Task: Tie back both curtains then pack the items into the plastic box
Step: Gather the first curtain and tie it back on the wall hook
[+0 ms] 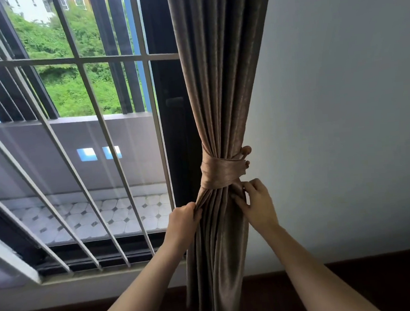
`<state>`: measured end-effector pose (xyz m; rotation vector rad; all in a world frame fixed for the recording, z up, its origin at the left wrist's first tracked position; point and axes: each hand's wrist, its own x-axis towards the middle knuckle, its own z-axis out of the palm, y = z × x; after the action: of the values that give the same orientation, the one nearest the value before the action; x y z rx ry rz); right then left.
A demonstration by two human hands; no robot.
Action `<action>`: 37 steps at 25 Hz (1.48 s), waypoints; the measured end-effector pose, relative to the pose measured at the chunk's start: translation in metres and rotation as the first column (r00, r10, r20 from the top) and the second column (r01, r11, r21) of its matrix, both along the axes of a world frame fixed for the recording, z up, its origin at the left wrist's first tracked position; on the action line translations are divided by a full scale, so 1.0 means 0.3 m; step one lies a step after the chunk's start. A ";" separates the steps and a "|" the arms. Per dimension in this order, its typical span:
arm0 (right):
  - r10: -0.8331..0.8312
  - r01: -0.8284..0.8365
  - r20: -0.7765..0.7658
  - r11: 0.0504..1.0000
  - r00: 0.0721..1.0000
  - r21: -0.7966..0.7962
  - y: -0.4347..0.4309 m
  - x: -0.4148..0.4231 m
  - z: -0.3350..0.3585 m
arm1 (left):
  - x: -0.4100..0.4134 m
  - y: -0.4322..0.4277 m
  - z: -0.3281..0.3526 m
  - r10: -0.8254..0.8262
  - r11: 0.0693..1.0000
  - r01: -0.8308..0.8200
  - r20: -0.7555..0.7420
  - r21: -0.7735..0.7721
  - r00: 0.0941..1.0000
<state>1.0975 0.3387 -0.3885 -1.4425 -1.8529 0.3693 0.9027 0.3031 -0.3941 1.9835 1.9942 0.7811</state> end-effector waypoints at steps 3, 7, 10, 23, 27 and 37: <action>-0.104 0.109 -0.053 0.989 0.993 0.102 -0.039 -0.047 -0.042 | 0.014 0.005 0.003 -0.054 0.994 0.046 0.080 0.099 0.995; -0.048 0.049 -0.008 0.985 0.999 0.165 -0.074 -0.072 -0.075 | 0.023 -0.017 -0.064 -0.101 0.989 0.104 -0.026 0.104 0.995; 0.008 -0.008 0.089 1.000 0.996 -0.009 -0.055 -0.050 -0.046 | 0.017 0.026 -0.040 -0.078 0.997 0.076 -0.120 -0.021 0.990; 0.317 -0.437 0.394 0.859 0.863 0.268 0.069 0.085 0.381 | -0.060 0.093 0.338 -0.408 0.669 0.390 -0.127 0.633 0.904; 0.290 -0.438 0.518 0.879 0.805 0.188 0.070 0.074 0.431 | -0.063 0.102 0.374 -0.331 0.649 0.396 -0.227 0.650 0.916; 0.076 -0.344 0.604 0.875 0.793 0.341 0.057 0.085 0.423 | -0.060 0.133 0.448 -0.389 0.616 0.488 -0.301 0.619 0.871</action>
<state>1.1230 0.3558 -0.2614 -1.0874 -2.3989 -0.4250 0.8846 0.3429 -0.2597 2.8428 1.2131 1.4109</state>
